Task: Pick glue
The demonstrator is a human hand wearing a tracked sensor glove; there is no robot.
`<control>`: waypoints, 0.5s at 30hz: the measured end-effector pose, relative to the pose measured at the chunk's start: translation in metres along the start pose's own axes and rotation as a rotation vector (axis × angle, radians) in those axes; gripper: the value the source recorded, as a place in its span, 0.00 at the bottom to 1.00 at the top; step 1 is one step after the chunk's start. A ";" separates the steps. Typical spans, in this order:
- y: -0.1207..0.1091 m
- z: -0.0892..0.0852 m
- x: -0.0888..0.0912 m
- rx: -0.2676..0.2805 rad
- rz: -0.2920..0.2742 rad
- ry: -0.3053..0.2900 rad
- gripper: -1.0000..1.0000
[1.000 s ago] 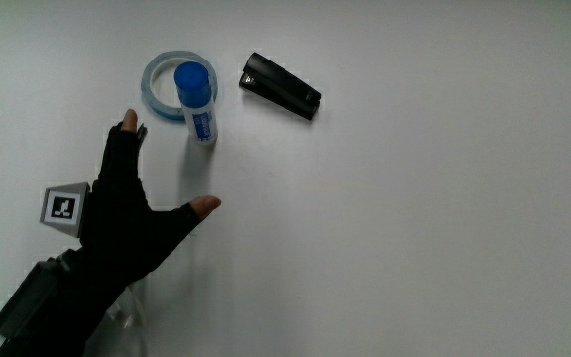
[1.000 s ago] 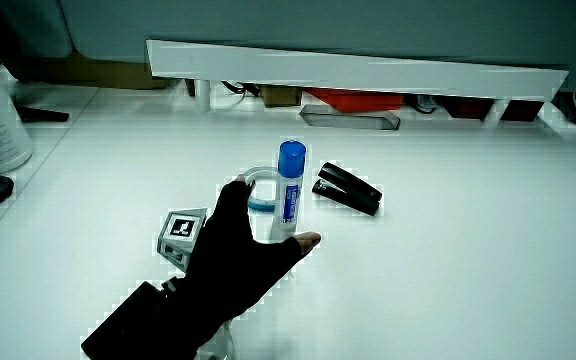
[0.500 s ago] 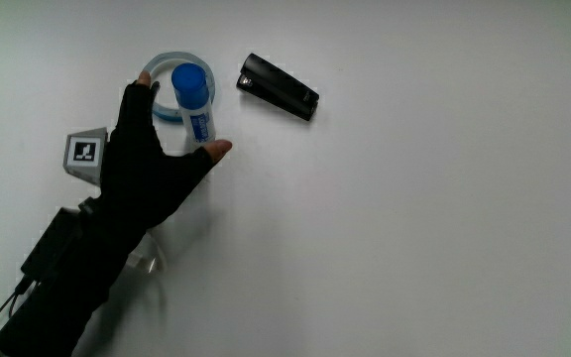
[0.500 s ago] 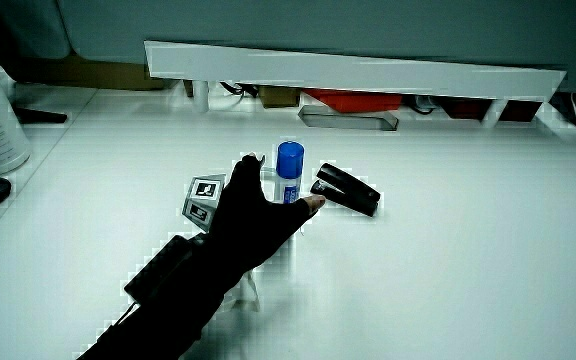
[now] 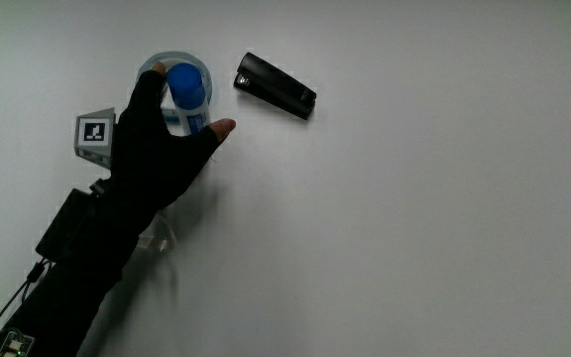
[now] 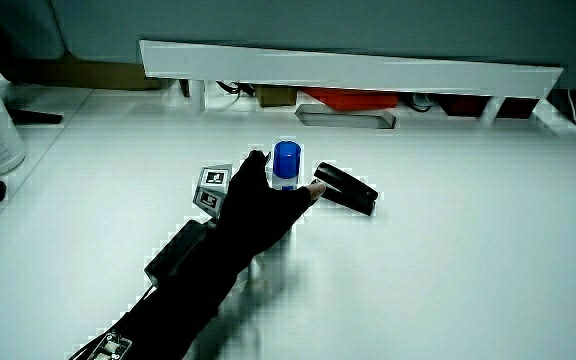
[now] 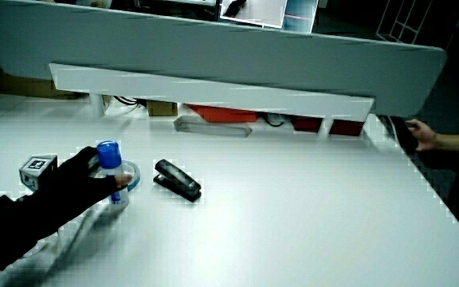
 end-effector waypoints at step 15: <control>-0.001 0.006 -0.002 0.117 -0.036 -0.007 0.88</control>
